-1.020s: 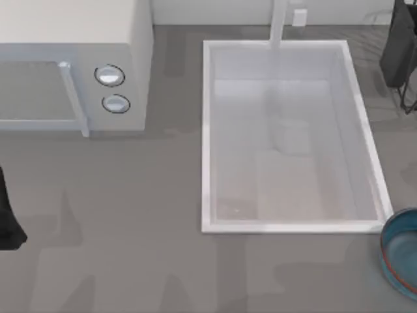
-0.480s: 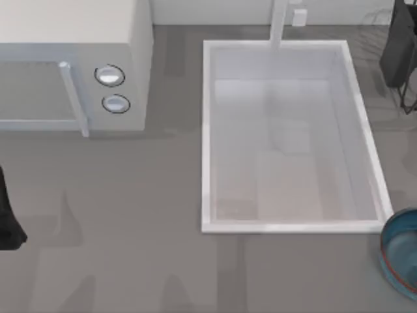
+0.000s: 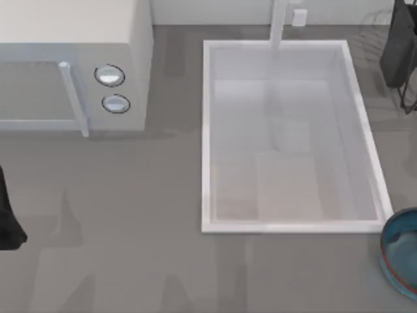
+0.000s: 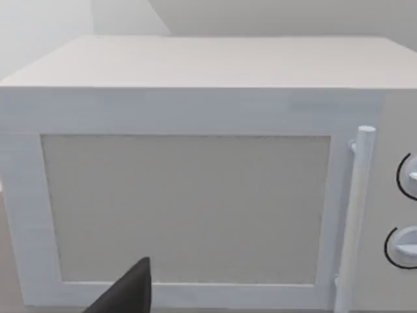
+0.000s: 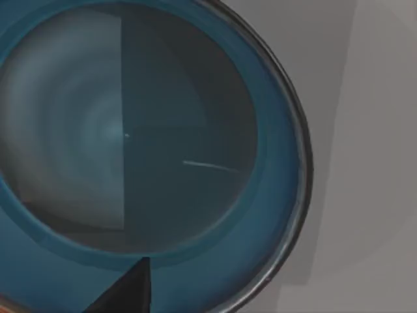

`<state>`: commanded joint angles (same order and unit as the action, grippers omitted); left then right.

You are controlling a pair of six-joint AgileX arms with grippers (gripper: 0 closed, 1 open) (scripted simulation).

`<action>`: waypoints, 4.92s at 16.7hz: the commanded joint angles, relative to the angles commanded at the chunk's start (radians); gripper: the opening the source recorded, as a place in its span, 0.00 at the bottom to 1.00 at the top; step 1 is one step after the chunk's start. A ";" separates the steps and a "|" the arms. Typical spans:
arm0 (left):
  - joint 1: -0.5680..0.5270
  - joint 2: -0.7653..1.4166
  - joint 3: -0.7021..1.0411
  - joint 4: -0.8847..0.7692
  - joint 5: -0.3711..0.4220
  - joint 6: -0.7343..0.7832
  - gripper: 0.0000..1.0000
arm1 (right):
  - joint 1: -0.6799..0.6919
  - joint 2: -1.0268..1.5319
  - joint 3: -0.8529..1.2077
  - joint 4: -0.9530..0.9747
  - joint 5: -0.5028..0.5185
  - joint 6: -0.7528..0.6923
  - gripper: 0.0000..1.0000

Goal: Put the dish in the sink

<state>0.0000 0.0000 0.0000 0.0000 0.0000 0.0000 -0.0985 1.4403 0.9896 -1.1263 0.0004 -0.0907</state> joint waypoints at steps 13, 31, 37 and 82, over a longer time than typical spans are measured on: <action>0.000 0.000 0.000 0.000 0.000 0.000 1.00 | 0.001 0.121 -0.235 0.363 0.000 0.003 1.00; 0.000 0.000 0.000 0.000 0.000 0.000 1.00 | 0.001 0.121 -0.235 0.363 0.000 0.003 0.00; 0.000 0.000 0.000 0.000 0.000 0.000 1.00 | 0.001 0.118 -0.220 0.348 0.000 0.003 0.00; 0.000 0.000 0.000 0.000 0.000 0.000 1.00 | 0.692 0.179 -0.234 1.850 0.623 0.102 0.00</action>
<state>0.0000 0.0000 0.0000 0.0000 0.0000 0.0000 0.5932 1.6195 0.7553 0.7239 0.6236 0.0109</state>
